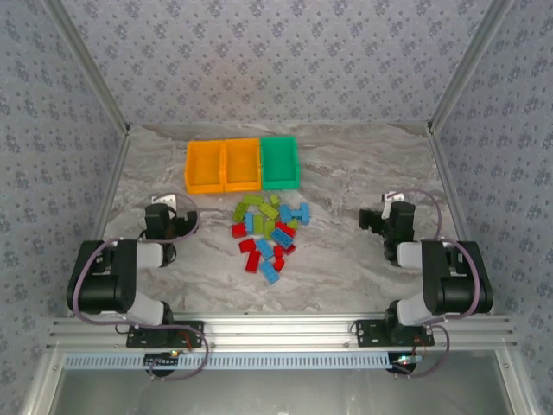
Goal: Sort the legos into containers by color
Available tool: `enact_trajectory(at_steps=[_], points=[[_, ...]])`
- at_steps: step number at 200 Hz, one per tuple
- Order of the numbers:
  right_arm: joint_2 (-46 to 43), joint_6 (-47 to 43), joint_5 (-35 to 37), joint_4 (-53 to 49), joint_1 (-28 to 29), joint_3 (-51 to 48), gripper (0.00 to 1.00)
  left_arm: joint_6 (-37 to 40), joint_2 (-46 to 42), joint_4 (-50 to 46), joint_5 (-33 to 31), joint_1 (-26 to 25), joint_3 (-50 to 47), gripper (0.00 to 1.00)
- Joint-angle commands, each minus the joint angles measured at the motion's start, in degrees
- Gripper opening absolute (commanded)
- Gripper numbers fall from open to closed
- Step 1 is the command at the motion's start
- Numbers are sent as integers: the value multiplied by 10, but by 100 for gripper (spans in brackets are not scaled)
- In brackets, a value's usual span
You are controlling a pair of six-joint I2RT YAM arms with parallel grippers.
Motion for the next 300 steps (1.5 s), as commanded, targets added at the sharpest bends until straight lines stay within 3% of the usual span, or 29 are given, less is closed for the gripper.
enact_trajectory(at_steps=[1, 205, 211, 229, 254, 278, 288, 300], points=[[27, -21, 3, 88, -6, 31, 100, 20, 25, 103, 2, 9, 36, 99], [24, -18, 8, 96, -5, 28, 100, 20, 26, 104, -3, 6, 36, 99], [0, -17, 34, 69, 2, 35, 100, 20, 26, 104, -3, 7, 36, 99], [-106, 52, 100, -172, 11, 107, 100, 21, 25, 103, -4, 5, 35, 99], [-241, 167, 88, -332, 14, 127, 100, 24, 24, 113, -24, -3, 30, 99], [-298, 253, 29, -489, 26, 182, 100, 34, 0, 115, -61, -22, 23, 99], [-299, 269, -19, -551, 40, 211, 100, 42, -28, 49, -68, -29, 50, 99], [-291, 275, -72, -619, 68, 242, 100, 62, -58, -98, -70, -48, 108, 99]])
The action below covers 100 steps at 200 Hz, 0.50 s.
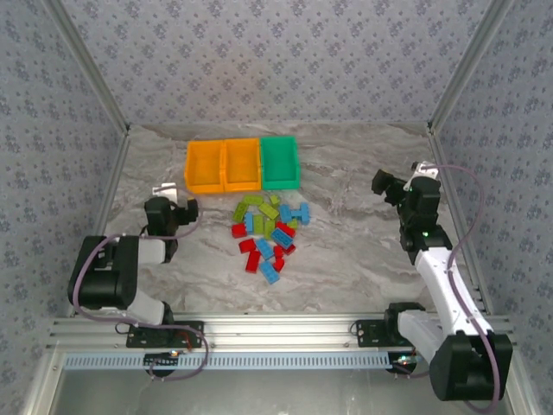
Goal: Sort the legos into containers by color
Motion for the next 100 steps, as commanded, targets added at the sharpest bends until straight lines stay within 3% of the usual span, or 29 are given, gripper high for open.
enact_trajectory(at_steps=[1, 14, 40, 69, 83, 100], points=[[13, 82, -111, -246, 46, 51, 100, 36, -62, -164, -27, -24, 85, 99], [27, 80, -157, -314, 88, 78, 100, 48, -89, -248, -22, -46, 120, 99], [68, 59, -193, -418, 184, 136, 100, 68, -173, -282, 18, -88, 113, 99], [117, 39, -170, -451, 271, 172, 100, 96, -268, -456, 206, -142, 170, 99], [143, 38, -152, -440, 286, 176, 100, 140, -299, -548, 270, -203, 199, 99], [186, 47, -153, -407, 293, 177, 100, 214, -319, -653, 279, -295, 226, 99]])
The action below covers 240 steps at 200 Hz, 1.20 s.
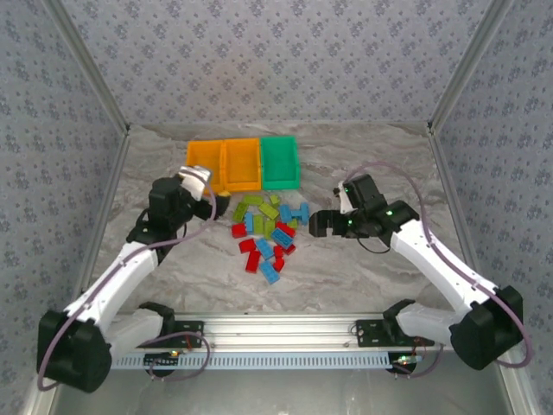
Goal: Sort the legos into containers by color
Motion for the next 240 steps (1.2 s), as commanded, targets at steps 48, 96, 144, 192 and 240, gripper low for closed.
enact_trajectory(at_steps=[48, 96, 144, 192, 240], points=[[174, -38, -20, 128, 75, 28, 97, 235, -88, -358, 101, -164, 58, 99], [295, -64, 26, 146, 122, 94, 81, 211, -135, -299, 105, -163, -27, 99], [345, -44, 64, 117, 161, 124, 69, 190, -174, -234, 116, -152, -84, 99], [356, -28, 119, 88, 176, 157, 47, 188, -198, -236, 117, -151, -91, 99], [345, -52, 159, 35, 189, 183, 35, 185, -229, -233, 94, -151, -99, 99]])
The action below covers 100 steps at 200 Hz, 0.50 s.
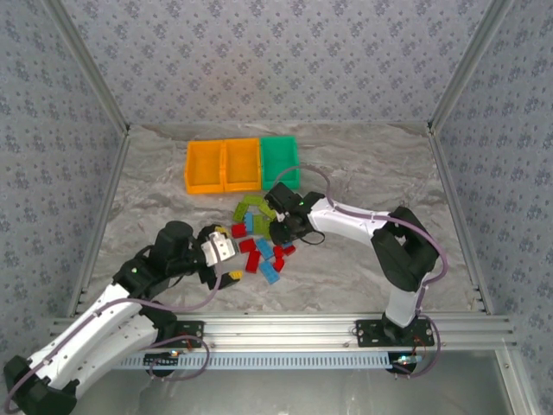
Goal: Sort the legos into containers by color
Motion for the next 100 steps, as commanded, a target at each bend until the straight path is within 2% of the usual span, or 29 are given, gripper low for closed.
enact_trajectory(at_steps=[1, 40, 62, 84, 100], points=[[-7, -14, 34, -50, 7, 24, 35, -7, -16, 14, -6, 3, -9, 99], [-51, -6, 55, -75, 8, 59, 30, -14, -21, 19, -14, 2, -9, 99], [-73, 0, 87, -84, -2, 102, 30, -38, -22, 47, -44, 3, -12, 99], [-51, -1, 120, -69, -38, 166, 31, -80, -24, 89, -85, 4, -18, 99], [-2, -13, 123, -41, -70, 222, 31, -108, -21, 106, -114, 7, -19, 99]])
